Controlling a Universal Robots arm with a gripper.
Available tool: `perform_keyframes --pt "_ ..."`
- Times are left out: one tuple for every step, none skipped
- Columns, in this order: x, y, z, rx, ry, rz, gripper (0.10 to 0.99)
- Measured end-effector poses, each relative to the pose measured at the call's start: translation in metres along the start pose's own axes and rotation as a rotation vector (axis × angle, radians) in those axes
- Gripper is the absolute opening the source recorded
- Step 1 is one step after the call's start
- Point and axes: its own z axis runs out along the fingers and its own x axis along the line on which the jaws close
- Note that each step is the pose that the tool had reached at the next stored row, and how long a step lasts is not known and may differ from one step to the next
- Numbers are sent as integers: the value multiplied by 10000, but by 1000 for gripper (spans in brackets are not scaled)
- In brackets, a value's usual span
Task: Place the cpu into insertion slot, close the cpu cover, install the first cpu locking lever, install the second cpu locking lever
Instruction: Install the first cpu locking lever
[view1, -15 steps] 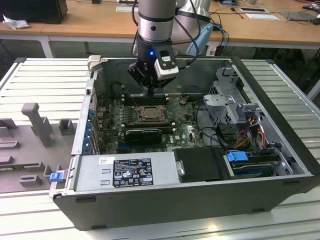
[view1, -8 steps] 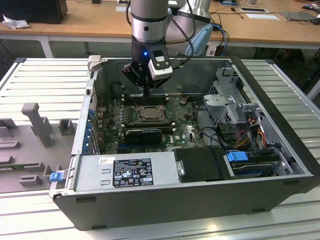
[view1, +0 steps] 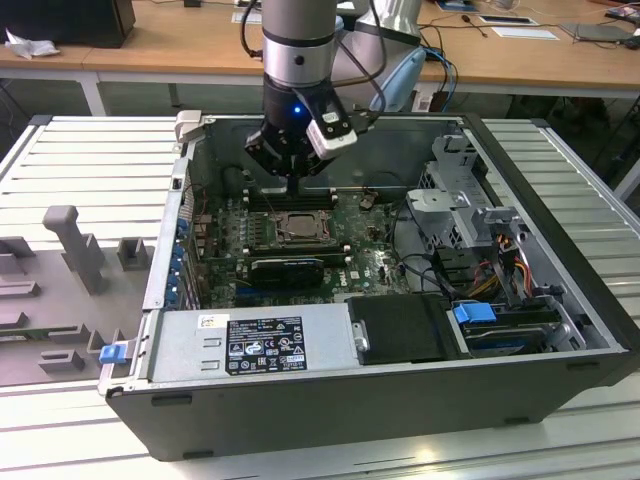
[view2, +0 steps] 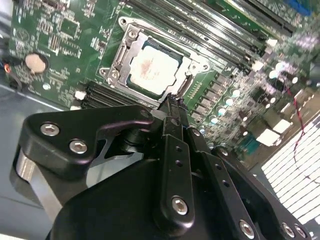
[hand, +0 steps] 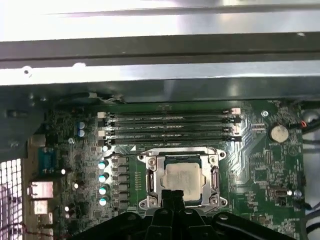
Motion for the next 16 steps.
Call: perform_keyframes --pt "0 0 2 0 4 -176 106" --pt "0 0 5 0 10 -453 106" --pt "0 0 9 -1 21 -873 106" --pt "0 0 12 0 28 -1162 106" --pt "0 0 14 1 34 -1422 106" --pt "2 -1 15 -1 31 -1550 106" --pt "17 -1 16 -11 13 -1563 106" --pt "84 -1 17 -74 -61 -1565 106" --pt "125 -2 16 -114 -98 -1563 106" --pt "137 -2 17 -130 -105 -1536 106" --pt "141 -1 18 -133 -106 -1488 106" --pt "142 -2 19 -133 -110 -1379 106" --pt "145 -2 20 -132 -112 -1294 106" --pt "158 -3 20 -131 -116 -1232 106" --pt "184 -3 21 -132 -116 -1231 106" --pt "198 -3 23 -132 -116 -1230 106"
